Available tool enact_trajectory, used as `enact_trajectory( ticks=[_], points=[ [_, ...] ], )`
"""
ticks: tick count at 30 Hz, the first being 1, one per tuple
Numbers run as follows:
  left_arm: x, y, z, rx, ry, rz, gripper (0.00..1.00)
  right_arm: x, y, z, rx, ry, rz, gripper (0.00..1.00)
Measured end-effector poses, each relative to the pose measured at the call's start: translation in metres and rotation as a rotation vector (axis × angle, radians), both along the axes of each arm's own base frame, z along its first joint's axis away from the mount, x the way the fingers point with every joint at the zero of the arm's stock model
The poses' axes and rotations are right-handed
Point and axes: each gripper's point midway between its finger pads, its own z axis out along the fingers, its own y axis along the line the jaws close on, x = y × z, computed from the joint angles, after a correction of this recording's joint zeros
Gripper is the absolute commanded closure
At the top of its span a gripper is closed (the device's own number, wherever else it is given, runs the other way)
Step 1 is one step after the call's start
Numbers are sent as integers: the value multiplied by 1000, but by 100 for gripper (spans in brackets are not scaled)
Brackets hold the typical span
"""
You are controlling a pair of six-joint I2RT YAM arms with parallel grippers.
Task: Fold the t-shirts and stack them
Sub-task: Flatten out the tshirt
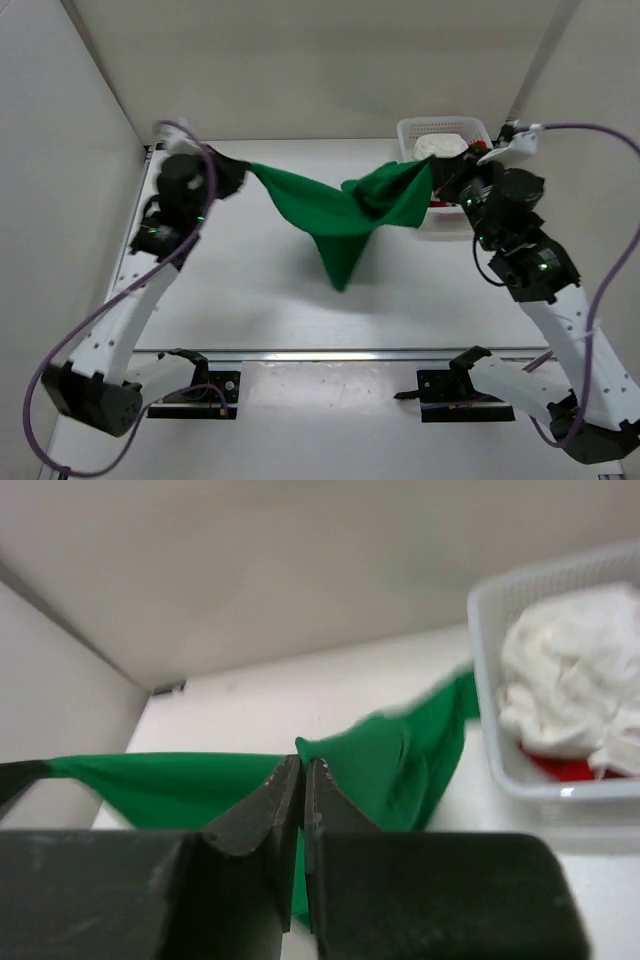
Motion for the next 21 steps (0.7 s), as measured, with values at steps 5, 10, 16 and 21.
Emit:
enact_trajectory(
  ticks=[5,10,16,21],
  points=[
    [-20,126,120,-47,-253,240,100,-43,17,123,-22,-226,-11,100],
    [-46,170,163,-32,-332,327,100,-92,50,209,-112,-495,-71,100],
    [-40,165,154,-27,-292,297,100,-17,44,197,-301,-379,-244,100],
    [-20,171,83,-16,-145,317,100,78,30,94,-416,-172,-157,99]
  ],
)
